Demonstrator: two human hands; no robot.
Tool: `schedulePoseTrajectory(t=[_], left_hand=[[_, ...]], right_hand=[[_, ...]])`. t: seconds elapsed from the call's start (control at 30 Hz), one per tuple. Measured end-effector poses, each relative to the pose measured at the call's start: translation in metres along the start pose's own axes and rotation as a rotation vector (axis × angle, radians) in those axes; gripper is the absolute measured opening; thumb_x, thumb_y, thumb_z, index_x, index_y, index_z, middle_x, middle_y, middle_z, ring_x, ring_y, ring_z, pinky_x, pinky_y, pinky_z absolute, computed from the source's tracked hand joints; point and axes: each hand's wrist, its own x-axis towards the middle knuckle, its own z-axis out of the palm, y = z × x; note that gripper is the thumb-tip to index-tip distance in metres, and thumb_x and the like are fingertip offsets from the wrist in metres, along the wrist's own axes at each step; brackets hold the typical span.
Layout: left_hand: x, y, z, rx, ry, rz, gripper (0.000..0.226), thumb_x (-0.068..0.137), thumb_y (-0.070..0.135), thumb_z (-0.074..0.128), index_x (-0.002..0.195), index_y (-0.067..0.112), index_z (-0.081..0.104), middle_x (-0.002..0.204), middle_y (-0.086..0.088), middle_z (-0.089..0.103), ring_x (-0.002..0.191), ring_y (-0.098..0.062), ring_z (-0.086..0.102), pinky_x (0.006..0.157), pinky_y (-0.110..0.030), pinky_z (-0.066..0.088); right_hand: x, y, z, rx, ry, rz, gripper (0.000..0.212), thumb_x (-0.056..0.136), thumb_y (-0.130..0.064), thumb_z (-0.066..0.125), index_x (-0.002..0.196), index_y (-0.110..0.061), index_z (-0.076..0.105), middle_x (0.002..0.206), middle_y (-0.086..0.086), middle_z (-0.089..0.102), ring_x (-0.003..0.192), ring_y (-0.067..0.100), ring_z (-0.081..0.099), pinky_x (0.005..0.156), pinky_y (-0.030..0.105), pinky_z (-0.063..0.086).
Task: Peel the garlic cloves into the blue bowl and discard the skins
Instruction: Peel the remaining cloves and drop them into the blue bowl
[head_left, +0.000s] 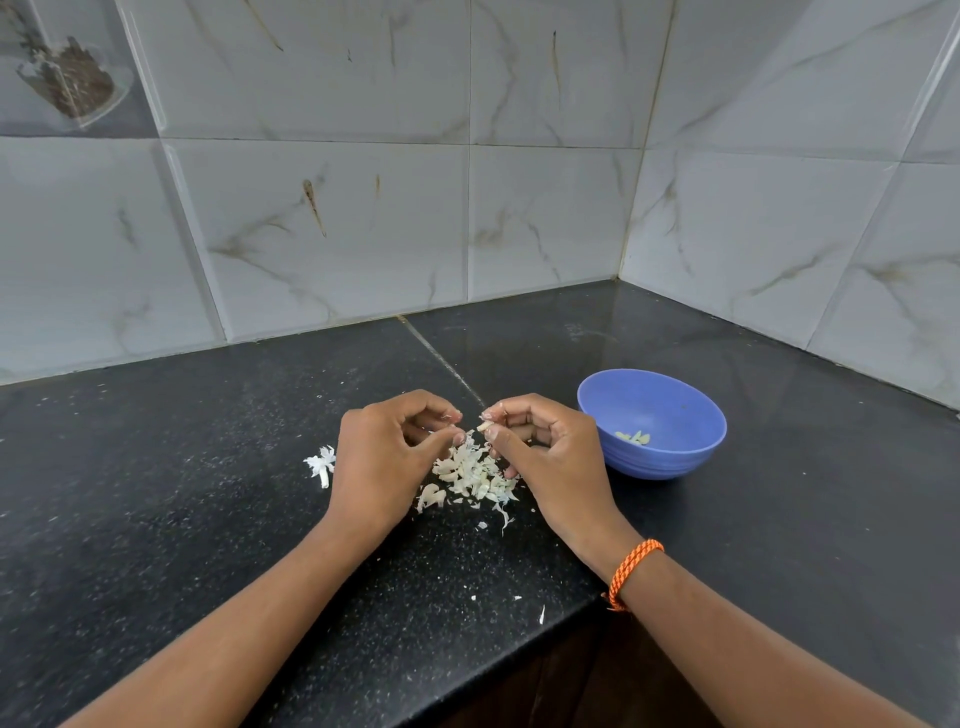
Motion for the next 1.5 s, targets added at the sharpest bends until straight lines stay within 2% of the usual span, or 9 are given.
schedulePoseTrajectory(t=[0.2,0.43,0.57,0.7,0.77,0.9,1.2,1.37,1.5], left_hand=[[0.004,-0.002,-0.003,0.094,0.052,0.063,0.018,0.079,0.027,0.096,0.085,0.032,0.08,0.076,0.012,0.074,0.069,-0.011,0.07,0.065,-0.036,0.061],[0.004,-0.009,0.0,0.063,0.004,0.026,0.017,0.089,0.013,0.088,0.096,0.028,0.086,0.113,0.019,0.079,0.087,0.002,0.077,0.079,-0.035,0.067],[0.004,-0.009,-0.001,0.067,0.006,0.007,0.011,0.095,0.02,0.084,0.099,0.03,0.085,0.09,0.021,0.081,0.08,-0.002,0.078,0.078,-0.04,0.067],[0.002,-0.005,-0.001,0.058,-0.012,0.004,0.009,0.096,0.028,0.082,0.088,0.031,0.083,0.069,0.012,0.076,0.066,-0.011,0.075,0.069,-0.043,0.065],[0.002,-0.003,0.0,0.048,-0.019,0.011,0.01,0.091,0.027,0.087,0.083,0.029,0.083,0.07,0.011,0.077,0.065,-0.012,0.075,0.067,-0.041,0.064],[0.001,0.0,0.002,-0.101,-0.096,-0.019,0.014,0.09,0.014,0.087,0.098,0.026,0.084,0.086,0.007,0.081,0.076,-0.016,0.078,0.072,-0.032,0.065],[-0.002,0.002,0.002,-0.192,-0.127,-0.03,0.008,0.089,0.025,0.087,0.095,0.021,0.086,0.086,0.003,0.083,0.075,-0.021,0.079,0.068,-0.03,0.061],[0.0,0.0,0.004,-0.203,-0.111,-0.069,0.009,0.086,0.021,0.089,0.093,0.018,0.085,0.083,-0.003,0.082,0.073,-0.026,0.079,0.07,-0.043,0.066],[0.0,-0.001,0.004,-0.309,-0.11,-0.102,0.006,0.091,0.017,0.084,0.096,0.013,0.083,0.088,-0.008,0.081,0.075,-0.033,0.079,0.075,-0.053,0.065]], right_hand=[[0.0,0.001,0.001,-0.005,0.002,0.002,0.013,0.095,-0.007,0.078,0.1,-0.019,0.079,0.088,-0.002,0.078,0.078,0.019,0.073,0.059,0.032,0.059],[0.0,-0.001,0.001,-0.011,-0.008,-0.006,0.015,0.094,-0.006,0.078,0.099,-0.019,0.08,0.087,-0.003,0.079,0.078,0.017,0.074,0.062,0.028,0.056],[-0.001,-0.002,0.0,0.012,0.001,0.009,0.013,0.093,-0.004,0.078,0.096,-0.017,0.081,0.085,-0.002,0.079,0.077,0.016,0.076,0.059,0.029,0.056],[-0.002,-0.003,0.0,0.03,0.005,0.027,0.01,0.092,-0.005,0.08,0.096,-0.015,0.08,0.085,0.001,0.079,0.076,0.016,0.075,0.059,0.034,0.058],[-0.001,-0.003,0.001,0.029,0.007,0.028,0.011,0.091,-0.005,0.081,0.096,-0.015,0.079,0.086,0.001,0.08,0.076,0.018,0.075,0.059,0.036,0.059],[0.0,-0.004,0.002,0.031,0.026,0.009,0.014,0.087,-0.006,0.086,0.095,-0.014,0.077,0.089,0.001,0.08,0.081,0.018,0.077,0.062,0.024,0.056],[-0.003,-0.004,0.004,-0.067,0.063,-0.076,0.015,0.09,-0.008,0.083,0.1,-0.018,0.077,0.089,-0.006,0.08,0.086,0.013,0.078,0.069,0.021,0.058],[-0.004,-0.006,0.005,-0.079,0.074,-0.089,0.015,0.089,-0.013,0.086,0.098,-0.019,0.076,0.089,-0.008,0.079,0.087,0.013,0.077,0.068,0.026,0.06],[-0.003,-0.005,0.004,0.039,0.009,-0.033,0.015,0.097,-0.011,0.076,0.11,-0.018,0.075,0.091,0.001,0.081,0.08,0.013,0.073,0.067,0.03,0.058]])
